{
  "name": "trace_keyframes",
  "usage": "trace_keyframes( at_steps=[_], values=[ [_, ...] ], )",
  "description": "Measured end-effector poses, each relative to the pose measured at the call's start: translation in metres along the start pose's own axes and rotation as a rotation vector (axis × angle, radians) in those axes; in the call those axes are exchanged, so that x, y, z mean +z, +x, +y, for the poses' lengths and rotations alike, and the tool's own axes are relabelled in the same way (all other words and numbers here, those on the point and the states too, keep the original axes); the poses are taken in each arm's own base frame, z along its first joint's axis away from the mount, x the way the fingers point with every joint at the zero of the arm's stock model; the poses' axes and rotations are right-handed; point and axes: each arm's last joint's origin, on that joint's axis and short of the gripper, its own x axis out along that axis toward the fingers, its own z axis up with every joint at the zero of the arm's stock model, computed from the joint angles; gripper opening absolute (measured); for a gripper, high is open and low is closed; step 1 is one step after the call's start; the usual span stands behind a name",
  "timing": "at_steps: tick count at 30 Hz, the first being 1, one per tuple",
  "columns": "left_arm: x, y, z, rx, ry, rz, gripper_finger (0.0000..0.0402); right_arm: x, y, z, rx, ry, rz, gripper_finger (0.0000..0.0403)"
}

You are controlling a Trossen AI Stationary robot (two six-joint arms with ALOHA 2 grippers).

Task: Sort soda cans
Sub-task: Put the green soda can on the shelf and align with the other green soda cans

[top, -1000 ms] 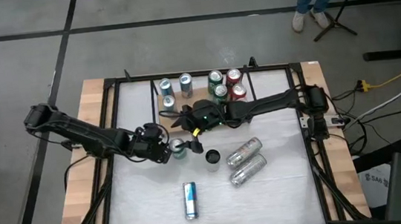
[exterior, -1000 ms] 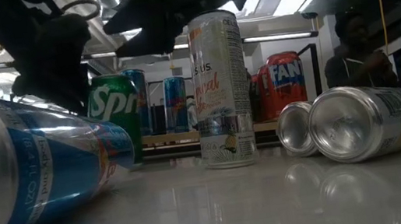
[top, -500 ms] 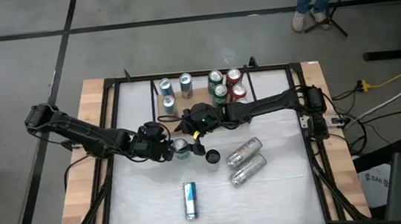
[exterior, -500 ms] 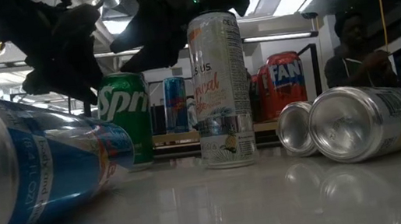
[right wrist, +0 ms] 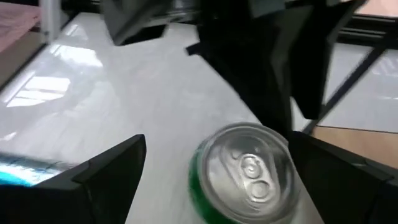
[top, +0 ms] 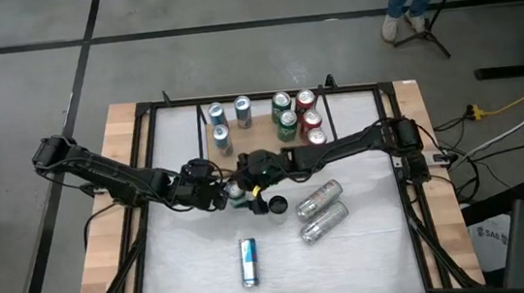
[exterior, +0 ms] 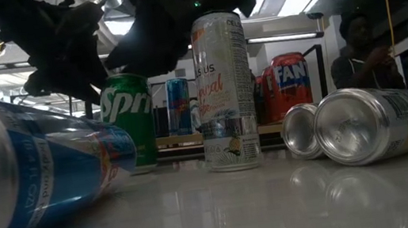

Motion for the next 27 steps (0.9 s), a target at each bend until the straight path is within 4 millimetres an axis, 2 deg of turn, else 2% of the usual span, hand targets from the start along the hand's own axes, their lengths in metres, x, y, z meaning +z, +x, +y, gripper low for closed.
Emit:
trace_keyframes(
  at_steps=[8,19,27],
  values=[
    [0.000,0.000,-0.001,-0.012,-0.003,0.007,0.0174,-0.005,0.003,-0.002,-0.017,0.020,0.027,0.0388],
    [0.000,0.000,-0.001,-0.011,-0.002,0.007,0.0174,-0.003,0.002,-0.002,-0.010,-0.003,0.022,0.0388],
    [-0.001,0.000,-0.001,-0.024,0.000,0.034,0.0174,0.010,-0.004,-0.003,0.013,-0.114,0.085,0.0388]
  ],
)
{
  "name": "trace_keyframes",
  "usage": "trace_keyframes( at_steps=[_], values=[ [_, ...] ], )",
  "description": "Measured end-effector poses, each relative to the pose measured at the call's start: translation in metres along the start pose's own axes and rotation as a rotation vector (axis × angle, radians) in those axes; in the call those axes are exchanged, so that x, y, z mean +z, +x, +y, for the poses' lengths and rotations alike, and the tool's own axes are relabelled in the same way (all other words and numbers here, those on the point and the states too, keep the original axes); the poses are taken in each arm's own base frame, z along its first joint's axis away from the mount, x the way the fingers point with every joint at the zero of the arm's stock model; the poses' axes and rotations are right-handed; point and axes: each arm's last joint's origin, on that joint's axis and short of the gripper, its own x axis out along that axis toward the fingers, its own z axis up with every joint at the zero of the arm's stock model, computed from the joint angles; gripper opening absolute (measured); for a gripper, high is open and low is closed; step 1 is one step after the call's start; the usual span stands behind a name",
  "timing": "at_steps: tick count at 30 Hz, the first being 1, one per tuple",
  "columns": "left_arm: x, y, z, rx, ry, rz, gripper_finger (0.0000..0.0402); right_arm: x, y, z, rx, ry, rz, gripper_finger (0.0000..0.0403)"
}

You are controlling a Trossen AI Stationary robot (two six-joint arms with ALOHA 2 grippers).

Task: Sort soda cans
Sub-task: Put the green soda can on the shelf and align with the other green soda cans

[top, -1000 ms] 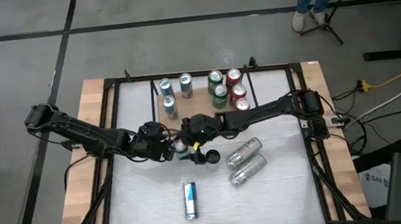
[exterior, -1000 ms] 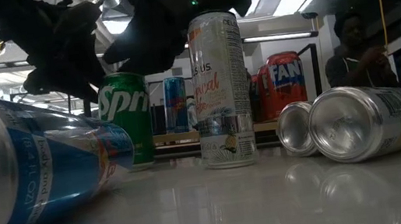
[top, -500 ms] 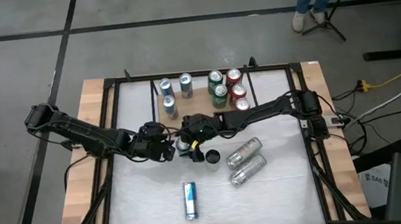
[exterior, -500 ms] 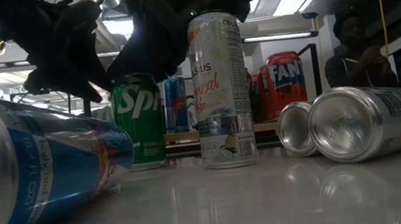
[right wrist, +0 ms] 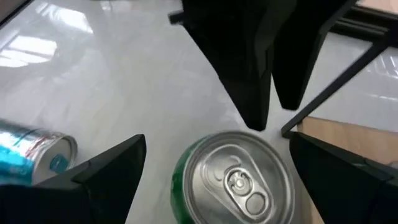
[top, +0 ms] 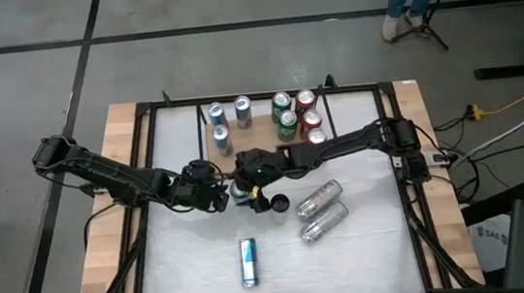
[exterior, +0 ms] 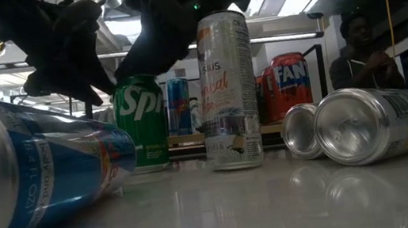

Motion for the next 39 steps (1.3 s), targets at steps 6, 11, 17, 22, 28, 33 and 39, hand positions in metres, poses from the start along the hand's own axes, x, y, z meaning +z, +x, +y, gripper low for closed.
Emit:
trace_keyframes(
  at_steps=[6,11,17,22,28,33,39],
  values=[
    [0.000,0.000,0.000,0.000,0.000,0.000,0.0174,0.012,-0.007,-0.002,0.019,-0.087,0.018,0.0388],
    [0.000,0.000,0.000,0.000,0.000,0.000,0.0174,0.016,-0.009,-0.005,0.013,-0.129,0.001,0.0388],
    [0.000,0.000,0.000,0.000,0.000,0.000,0.0174,0.010,-0.010,-0.010,0.017,-0.120,0.048,0.0388],
    [0.000,0.000,0.000,0.000,0.000,0.000,0.0174,0.006,-0.011,-0.012,0.024,-0.134,0.081,0.0388],
    [0.000,0.000,0.000,0.000,-0.001,0.000,0.0174,0.003,-0.008,-0.011,0.035,-0.157,0.095,0.0388],
    [0.000,0.000,0.000,0.000,0.000,0.000,0.0174,-0.003,-0.001,-0.011,0.044,-0.153,0.120,0.0388],
    [0.000,0.000,0.000,0.000,0.000,0.000,0.0174,-0.003,-0.001,-0.011,0.042,-0.154,0.113,0.0388]
  ],
)
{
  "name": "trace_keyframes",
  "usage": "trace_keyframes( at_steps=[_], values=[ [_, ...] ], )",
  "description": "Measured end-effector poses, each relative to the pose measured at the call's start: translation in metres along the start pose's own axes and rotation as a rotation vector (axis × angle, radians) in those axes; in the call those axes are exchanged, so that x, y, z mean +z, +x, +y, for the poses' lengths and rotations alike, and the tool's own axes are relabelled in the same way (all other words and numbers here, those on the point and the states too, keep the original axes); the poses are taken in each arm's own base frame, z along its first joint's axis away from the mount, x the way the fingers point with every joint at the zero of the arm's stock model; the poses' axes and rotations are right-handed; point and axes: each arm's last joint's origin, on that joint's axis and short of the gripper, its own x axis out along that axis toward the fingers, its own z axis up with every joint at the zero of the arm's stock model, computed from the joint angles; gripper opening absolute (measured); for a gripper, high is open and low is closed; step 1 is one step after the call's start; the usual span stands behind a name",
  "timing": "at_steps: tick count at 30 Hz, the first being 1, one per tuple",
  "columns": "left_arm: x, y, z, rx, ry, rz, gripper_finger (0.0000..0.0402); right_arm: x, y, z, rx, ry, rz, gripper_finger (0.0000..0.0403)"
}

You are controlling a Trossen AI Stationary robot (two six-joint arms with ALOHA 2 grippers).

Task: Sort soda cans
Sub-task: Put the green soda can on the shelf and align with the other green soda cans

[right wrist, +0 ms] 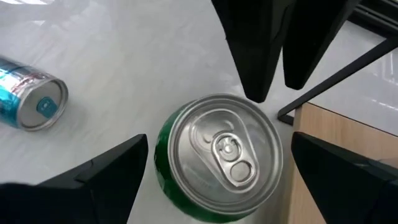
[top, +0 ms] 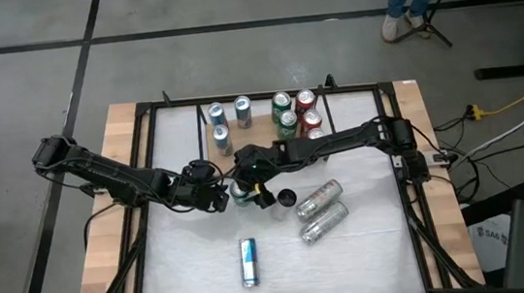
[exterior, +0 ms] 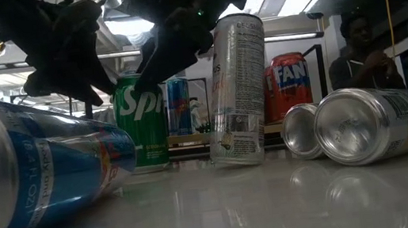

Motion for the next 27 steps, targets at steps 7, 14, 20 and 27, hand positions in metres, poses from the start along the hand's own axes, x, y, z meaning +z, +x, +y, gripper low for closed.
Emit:
trace_keyframes(
  at_steps=[7,14,20,27],
  values=[
    [0.000,0.000,0.000,0.000,0.000,0.000,0.0174,-0.003,0.005,0.001,0.008,0.003,0.015,0.0388],
    [0.000,0.000,0.000,0.000,0.000,0.000,0.0174,-0.007,0.013,0.001,0.013,0.008,0.024,0.0388],
    [0.000,0.000,0.000,0.000,0.000,0.000,0.0174,-0.008,0.014,0.002,0.035,0.009,0.024,0.0388],
    [0.000,0.000,0.000,0.000,0.000,0.000,0.0174,-0.008,0.014,0.002,0.038,0.009,0.018,0.0358]
  ],
)
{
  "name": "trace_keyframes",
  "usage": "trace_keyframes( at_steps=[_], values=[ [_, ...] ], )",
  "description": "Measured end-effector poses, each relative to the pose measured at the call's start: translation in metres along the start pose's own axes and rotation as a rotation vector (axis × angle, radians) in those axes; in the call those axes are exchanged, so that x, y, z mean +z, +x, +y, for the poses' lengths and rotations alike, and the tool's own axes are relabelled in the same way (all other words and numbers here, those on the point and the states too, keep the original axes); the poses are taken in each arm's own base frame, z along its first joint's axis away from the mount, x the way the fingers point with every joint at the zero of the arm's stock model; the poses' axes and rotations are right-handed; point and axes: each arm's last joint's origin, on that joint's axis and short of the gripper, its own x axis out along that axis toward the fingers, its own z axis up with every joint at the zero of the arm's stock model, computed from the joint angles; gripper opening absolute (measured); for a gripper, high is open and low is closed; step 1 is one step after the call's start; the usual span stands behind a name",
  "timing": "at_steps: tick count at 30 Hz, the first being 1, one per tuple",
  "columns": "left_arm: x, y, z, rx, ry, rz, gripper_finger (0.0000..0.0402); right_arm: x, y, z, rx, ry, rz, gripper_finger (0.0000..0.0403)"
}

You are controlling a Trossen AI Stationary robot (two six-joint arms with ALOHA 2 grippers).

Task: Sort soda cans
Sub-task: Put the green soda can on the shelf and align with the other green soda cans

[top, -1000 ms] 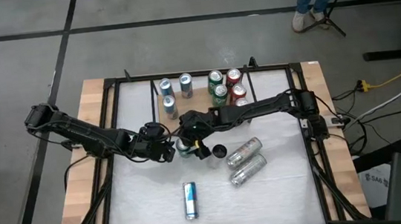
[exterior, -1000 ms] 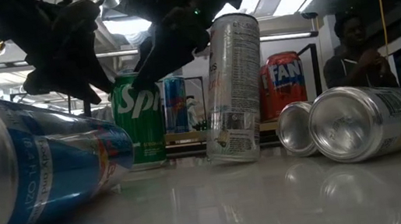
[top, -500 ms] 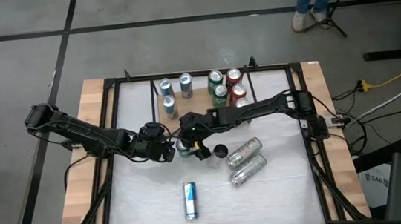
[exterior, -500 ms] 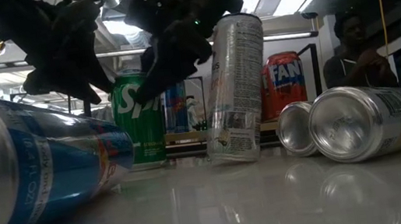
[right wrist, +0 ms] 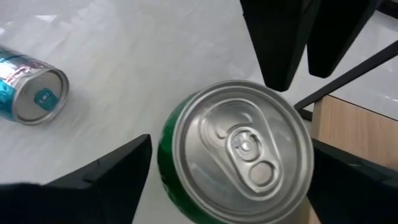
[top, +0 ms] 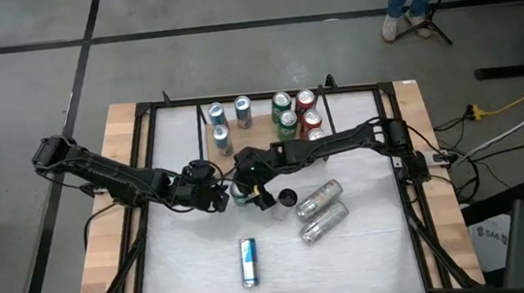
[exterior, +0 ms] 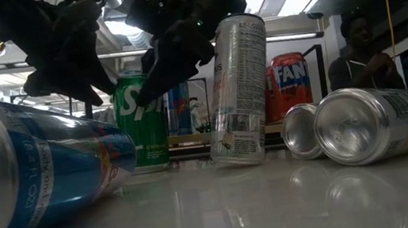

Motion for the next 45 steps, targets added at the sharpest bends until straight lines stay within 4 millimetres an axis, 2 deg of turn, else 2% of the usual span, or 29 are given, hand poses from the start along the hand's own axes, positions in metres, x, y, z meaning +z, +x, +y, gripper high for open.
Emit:
trace_keyframes(
  at_steps=[5,8,19,23,35,39,45],
  values=[
    [0.000,0.000,0.000,0.000,0.001,0.000,0.0174,0.000,0.000,0.000,-0.001,0.000,-0.003,0.0311],
    [-0.001,0.000,0.000,-0.009,0.001,0.019,0.0174,0.000,0.000,0.000,-0.001,0.000,-0.004,0.0296],
    [-0.004,0.000,0.000,-0.033,0.015,0.109,0.0174,0.000,-0.001,0.000,0.000,0.053,0.004,0.0297],
    [-0.008,-0.002,0.002,-0.019,0.041,0.139,0.0174,0.001,-0.008,0.000,0.004,0.060,0.015,0.0298],
    [-0.012,-0.005,0.001,-0.022,0.058,0.141,0.0174,0.020,-0.057,0.001,-0.048,0.053,-0.004,0.0299],
    [-0.012,-0.005,0.001,-0.021,0.059,0.136,0.0174,0.026,-0.085,-0.001,-0.120,0.054,0.001,0.0297],
    [-0.012,-0.005,0.001,-0.018,0.060,0.128,0.0174,0.024,-0.125,-0.013,-0.167,0.097,0.012,0.0299]
  ],
)
